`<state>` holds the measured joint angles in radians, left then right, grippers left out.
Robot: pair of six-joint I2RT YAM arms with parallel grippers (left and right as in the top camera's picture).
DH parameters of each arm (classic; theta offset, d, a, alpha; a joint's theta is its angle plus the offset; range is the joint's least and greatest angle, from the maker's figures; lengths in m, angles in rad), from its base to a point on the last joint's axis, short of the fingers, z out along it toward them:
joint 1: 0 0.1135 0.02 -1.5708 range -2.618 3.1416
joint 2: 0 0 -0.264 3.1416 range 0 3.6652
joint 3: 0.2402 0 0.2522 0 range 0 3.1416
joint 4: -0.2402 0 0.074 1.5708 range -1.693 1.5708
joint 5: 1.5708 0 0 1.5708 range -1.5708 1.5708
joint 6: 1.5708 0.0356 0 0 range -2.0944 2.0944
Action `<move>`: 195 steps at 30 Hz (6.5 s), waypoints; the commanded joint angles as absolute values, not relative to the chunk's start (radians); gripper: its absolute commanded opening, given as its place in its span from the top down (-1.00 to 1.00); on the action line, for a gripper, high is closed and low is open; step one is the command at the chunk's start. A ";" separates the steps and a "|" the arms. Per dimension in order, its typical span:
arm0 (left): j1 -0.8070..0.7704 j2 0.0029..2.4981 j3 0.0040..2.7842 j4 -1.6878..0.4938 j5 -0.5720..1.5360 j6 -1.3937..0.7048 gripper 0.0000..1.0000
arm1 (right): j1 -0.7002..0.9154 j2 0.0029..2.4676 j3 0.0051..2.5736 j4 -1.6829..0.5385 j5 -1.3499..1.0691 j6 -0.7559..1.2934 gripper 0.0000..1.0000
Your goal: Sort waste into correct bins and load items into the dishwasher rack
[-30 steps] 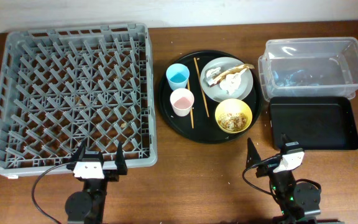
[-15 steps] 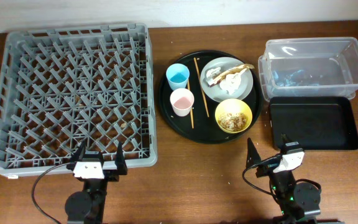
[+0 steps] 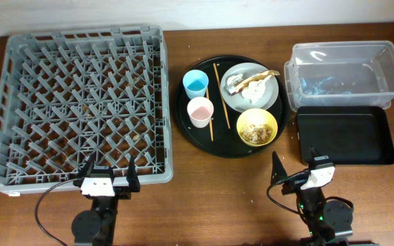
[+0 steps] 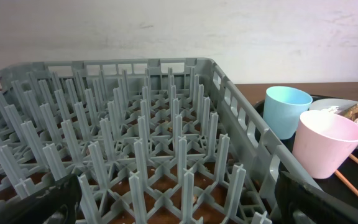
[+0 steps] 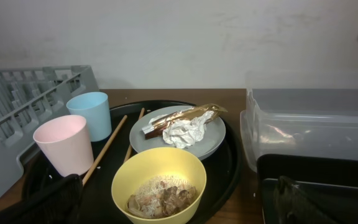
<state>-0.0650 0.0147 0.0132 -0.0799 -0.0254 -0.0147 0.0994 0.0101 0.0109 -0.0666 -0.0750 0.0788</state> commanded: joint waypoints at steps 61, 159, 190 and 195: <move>-0.064 0.006 0.009 -0.084 -0.014 -0.006 -0.99 | 0.213 2.254 1.879 -0.781 0.179 0.747 -0.92; -0.064 0.006 0.009 -0.084 -0.014 -0.006 -0.98 | 0.408 1.994 1.423 -0.942 0.041 0.247 0.92; -0.064 0.006 0.009 -0.084 -0.014 -0.006 -0.99 | -0.561 1.595 1.217 -1.082 -0.897 -0.229 0.92; -0.064 0.006 0.009 -0.084 -0.014 -0.006 -0.99 | -0.661 1.628 1.121 -0.968 -1.071 -0.297 0.92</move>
